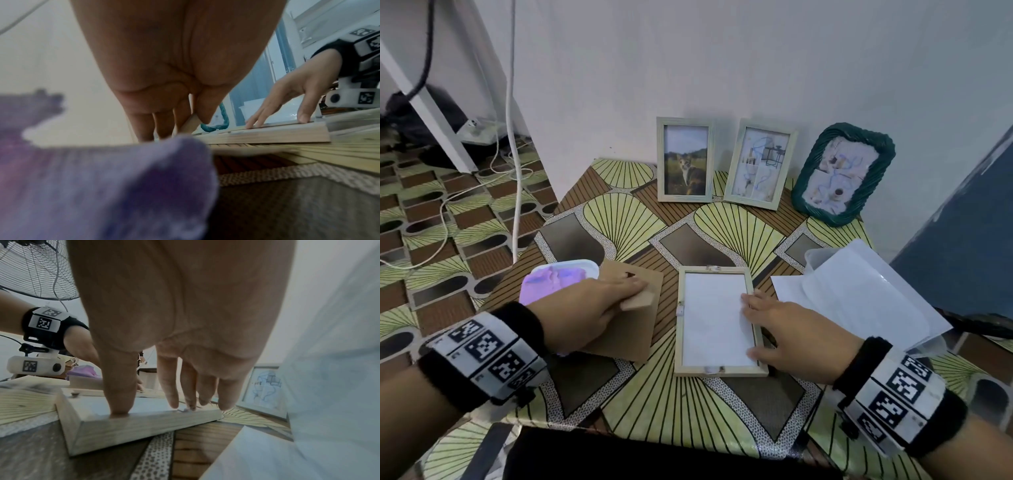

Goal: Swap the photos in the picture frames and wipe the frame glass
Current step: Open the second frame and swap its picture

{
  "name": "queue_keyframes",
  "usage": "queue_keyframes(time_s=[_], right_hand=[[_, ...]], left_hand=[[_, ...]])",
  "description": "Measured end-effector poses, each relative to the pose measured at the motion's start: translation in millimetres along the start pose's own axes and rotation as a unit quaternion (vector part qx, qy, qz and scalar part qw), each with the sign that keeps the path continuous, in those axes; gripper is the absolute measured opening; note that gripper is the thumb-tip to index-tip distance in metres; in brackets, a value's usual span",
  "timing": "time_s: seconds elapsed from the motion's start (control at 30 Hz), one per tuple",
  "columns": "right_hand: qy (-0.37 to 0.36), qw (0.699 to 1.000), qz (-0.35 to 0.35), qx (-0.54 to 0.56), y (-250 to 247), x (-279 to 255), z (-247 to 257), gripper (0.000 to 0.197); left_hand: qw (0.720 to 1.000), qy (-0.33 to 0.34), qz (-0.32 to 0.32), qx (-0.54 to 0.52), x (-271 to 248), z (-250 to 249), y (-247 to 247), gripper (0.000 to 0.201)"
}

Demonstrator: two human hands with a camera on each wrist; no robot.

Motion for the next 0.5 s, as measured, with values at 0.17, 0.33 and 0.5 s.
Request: queue_keyframes(time_s=[0.17, 0.33, 0.5], right_hand=[[-0.035, 0.999, -0.006, -0.02, 1.3, -4.1, 3.8, 0.066], [-0.061, 0.996, 0.028, -0.055, 1.3, 2.0, 7.8, 0.067], [-0.062, 0.988, 0.094, -0.104, -4.8, 7.4, 8.1, 0.072]], left_hand=[[0.998, 0.018, 0.051, 0.045, 10.5, -5.9, 18.7, 0.061], [0.98, 0.026, 0.066, 0.184, 14.0, -10.1, 34.0, 0.072], [0.975, 0.02, 0.072, 0.21, 11.2, -18.5, 36.3, 0.072]])
Point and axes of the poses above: each hand's wrist, its own x-axis towards the middle knuckle, its own y-axis out of the palm, z = x × y, the point moved 1 cm from there along x, towards the middle knuckle, and after that the axes turned 13 degrees about -y, right-handed, at the moved point
